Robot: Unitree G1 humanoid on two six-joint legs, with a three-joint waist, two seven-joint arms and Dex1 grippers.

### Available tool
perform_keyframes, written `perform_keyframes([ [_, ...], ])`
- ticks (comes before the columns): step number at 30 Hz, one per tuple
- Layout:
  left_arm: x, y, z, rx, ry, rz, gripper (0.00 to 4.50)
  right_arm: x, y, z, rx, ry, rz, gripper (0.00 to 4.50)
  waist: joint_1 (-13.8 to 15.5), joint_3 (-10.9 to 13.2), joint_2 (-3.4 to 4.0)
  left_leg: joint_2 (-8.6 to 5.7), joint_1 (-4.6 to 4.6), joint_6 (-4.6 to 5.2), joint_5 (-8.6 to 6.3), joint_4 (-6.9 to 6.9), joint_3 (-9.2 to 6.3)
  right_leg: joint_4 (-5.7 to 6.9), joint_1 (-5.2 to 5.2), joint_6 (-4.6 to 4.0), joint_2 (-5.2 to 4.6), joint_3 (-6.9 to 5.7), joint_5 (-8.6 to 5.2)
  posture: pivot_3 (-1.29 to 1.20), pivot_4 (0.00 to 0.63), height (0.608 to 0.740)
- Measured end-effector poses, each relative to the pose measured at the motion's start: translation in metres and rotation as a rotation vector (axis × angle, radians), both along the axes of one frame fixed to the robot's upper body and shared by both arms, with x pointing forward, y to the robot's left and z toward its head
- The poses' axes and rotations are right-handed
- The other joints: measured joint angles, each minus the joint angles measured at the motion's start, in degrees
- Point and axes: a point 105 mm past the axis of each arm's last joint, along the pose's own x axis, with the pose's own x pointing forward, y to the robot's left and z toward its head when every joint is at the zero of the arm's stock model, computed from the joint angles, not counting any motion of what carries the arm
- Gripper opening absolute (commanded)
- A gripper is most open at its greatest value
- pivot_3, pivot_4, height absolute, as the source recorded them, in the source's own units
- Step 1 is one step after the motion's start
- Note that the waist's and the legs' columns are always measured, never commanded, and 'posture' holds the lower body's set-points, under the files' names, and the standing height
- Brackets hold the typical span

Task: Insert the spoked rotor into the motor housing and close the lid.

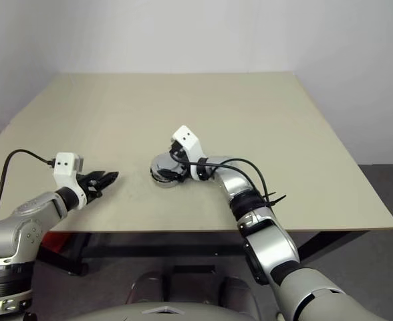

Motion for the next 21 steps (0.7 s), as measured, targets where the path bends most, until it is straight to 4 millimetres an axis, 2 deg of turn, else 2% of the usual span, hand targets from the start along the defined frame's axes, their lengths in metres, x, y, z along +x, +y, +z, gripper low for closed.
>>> perform_keyframes([
  [1,0.000,0.000,0.000,0.000,0.000,0.001,2.60,0.000,0.000,0.000,-0.001,-0.001,0.000,3.10,0.00,0.00,0.00,0.00,0.00,0.00,0.00,0.00,0.00,0.00,0.00,0.00,0.00,0.00,0.00,0.00,0.000,0.740],
  [8,0.000,0.001,0.000,0.002,0.000,0.003,2.60,0.000,-0.002,0.000,-0.008,-0.008,0.005,3.10,-0.02,0.00,0.00,0.00,0.00,0.00,0.00,0.00,0.00,0.00,0.00,-0.02,0.00,0.00,0.01,0.00,0.000,0.740],
  [16,0.001,0.002,0.000,0.002,0.001,0.007,2.60,-0.010,-0.003,0.007,0.033,0.006,0.113,3.10,0.01,0.00,0.00,0.00,-0.12,0.09,-0.05,-0.02,0.00,-0.08,-0.06,-0.28,0.00,0.00,0.15,0.00,0.000,0.740],
  [21,0.001,0.002,0.000,0.003,0.001,0.008,2.60,-0.011,-0.003,0.007,0.037,0.004,0.120,3.10,-0.01,0.01,0.00,0.00,-0.12,0.10,-0.06,-0.02,0.01,-0.08,-0.06,-0.28,0.00,0.00,0.15,0.00,0.000,0.740],
])
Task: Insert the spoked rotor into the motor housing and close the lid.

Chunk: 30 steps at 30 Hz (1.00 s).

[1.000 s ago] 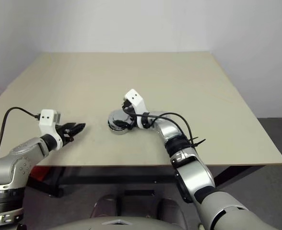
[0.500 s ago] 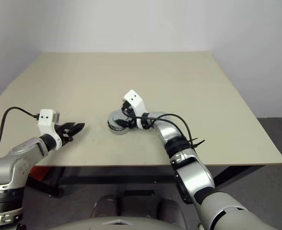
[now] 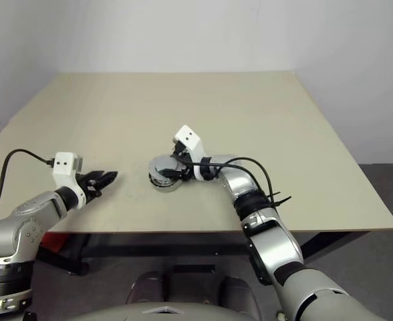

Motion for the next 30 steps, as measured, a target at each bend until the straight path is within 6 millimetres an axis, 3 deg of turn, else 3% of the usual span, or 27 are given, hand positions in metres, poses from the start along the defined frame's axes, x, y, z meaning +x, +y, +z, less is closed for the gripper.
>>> perform_keyframes([
  [13,0.000,0.000,0.000,0.000,0.000,0.000,2.60,0.000,0.002,0.010,0.201,0.054,-0.025,3.10,0.04,0.00,0.00,0.00,0.00,0.00,0.00,0.00,-0.01,0.00,0.01,0.00,-0.01,0.00,0.00,0.00,0.000,0.740],
  [20,0.000,0.000,0.000,0.000,0.000,0.000,2.60,0.000,-0.005,-0.001,0.149,0.035,-0.016,3.10,0.00,0.00,0.00,0.00,0.00,-0.01,0.00,0.00,0.00,0.01,0.00,-0.01,-0.01,0.00,0.01,0.00,0.000,0.740],
  [30,0.000,0.000,0.000,0.002,0.000,-0.001,2.60,-0.011,-0.014,-0.009,0.063,-0.028,0.126,3.10,0.06,0.01,-0.01,0.00,-0.01,0.03,-0.02,0.00,0.00,0.00,0.01,-0.01,-0.05,0.00,0.01,0.00,0.000,0.740],
])
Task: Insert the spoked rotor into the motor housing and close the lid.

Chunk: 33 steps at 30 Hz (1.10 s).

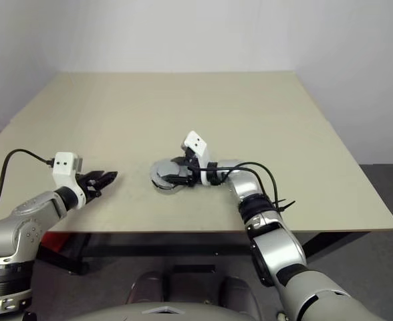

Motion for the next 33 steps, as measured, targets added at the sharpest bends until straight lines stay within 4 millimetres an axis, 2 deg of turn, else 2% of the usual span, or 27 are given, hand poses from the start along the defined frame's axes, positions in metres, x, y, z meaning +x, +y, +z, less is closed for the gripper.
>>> perform_keyframes([
  [33,0.0001,0.0003,-0.0001,0.001,0.001,0.003,2.60,0.0044,0.0018,-0.0066,-0.093,-0.091,-0.003,3.10,-0.05,-0.01,-0.01,0.00,0.15,0.00,0.00,0.02,-0.02,0.05,0.10,0.32,-0.01,0.00,-0.18,0.00,0.000,0.740],
])
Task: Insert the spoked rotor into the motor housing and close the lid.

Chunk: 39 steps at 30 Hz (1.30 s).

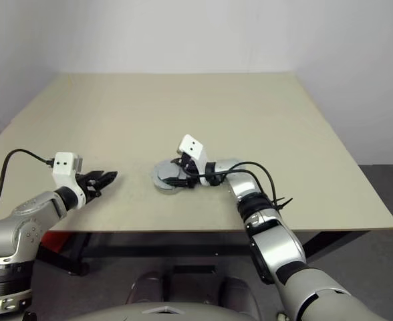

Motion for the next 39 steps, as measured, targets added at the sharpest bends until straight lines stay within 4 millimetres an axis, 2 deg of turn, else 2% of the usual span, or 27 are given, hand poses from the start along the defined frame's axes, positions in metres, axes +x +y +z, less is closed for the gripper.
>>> perform_keyframes([
  [16,0.002,-0.004,0.001,-0.035,-0.006,0.002,2.60,0.001,-0.001,0.000,-0.041,-0.069,0.036,3.10,0.03,-0.01,0.00,0.00,0.03,0.00,0.00,0.01,-0.01,0.00,0.07,0.02,-0.02,0.01,-0.01,0.00,0.000,0.740],
  [18,0.005,-0.015,0.003,-0.098,-0.010,-0.011,2.60,0.001,-0.002,0.000,-0.044,-0.068,0.035,3.10,0.08,-0.01,0.00,0.00,0.03,0.00,0.00,0.02,-0.01,0.00,0.12,0.02,-0.04,0.02,-0.01,0.00,0.000,0.740],
  [24,0.009,-0.073,0.010,-0.306,0.003,-0.132,2.60,0.001,-0.001,-0.001,-0.047,-0.069,0.036,3.10,0.04,-0.02,-0.01,0.00,0.05,0.00,0.00,0.05,-0.01,-0.01,0.15,0.03,-0.05,0.04,-0.01,0.00,0.000,0.740],
  [30,0.016,-0.117,0.031,-0.510,0.001,-0.225,2.60,0.001,0.000,0.000,-0.051,-0.074,0.042,3.10,-0.04,-0.02,-0.01,-0.01,0.06,0.00,0.00,0.05,0.00,-0.02,0.15,0.03,-0.04,0.04,-0.02,0.00,0.000,0.740],
  [32,0.017,-0.121,0.032,-0.525,0.015,-0.235,2.60,0.000,0.000,0.000,-0.052,-0.075,0.044,3.10,-0.07,-0.03,0.00,-0.01,0.08,0.00,0.00,0.03,0.00,-0.02,0.14,0.04,-0.02,0.03,-0.02,0.00,0.000,0.740],
  [37,0.021,-0.114,0.004,-0.529,0.161,-0.148,2.60,0.000,0.000,0.000,-0.052,-0.076,0.041,3.10,-0.06,-0.04,0.03,-0.02,0.09,0.00,0.00,0.01,0.00,-0.03,0.16,0.06,-0.02,0.02,-0.03,0.00,0.000,0.740],
  [39,0.025,-0.112,0.004,-0.515,0.177,-0.126,2.60,0.001,0.000,-0.001,-0.055,-0.075,0.034,3.10,-0.02,-0.07,0.03,-0.02,0.22,0.01,0.00,0.01,-0.02,-0.07,0.27,0.08,-0.03,0.02,-0.05,0.00,0.000,0.740],
])
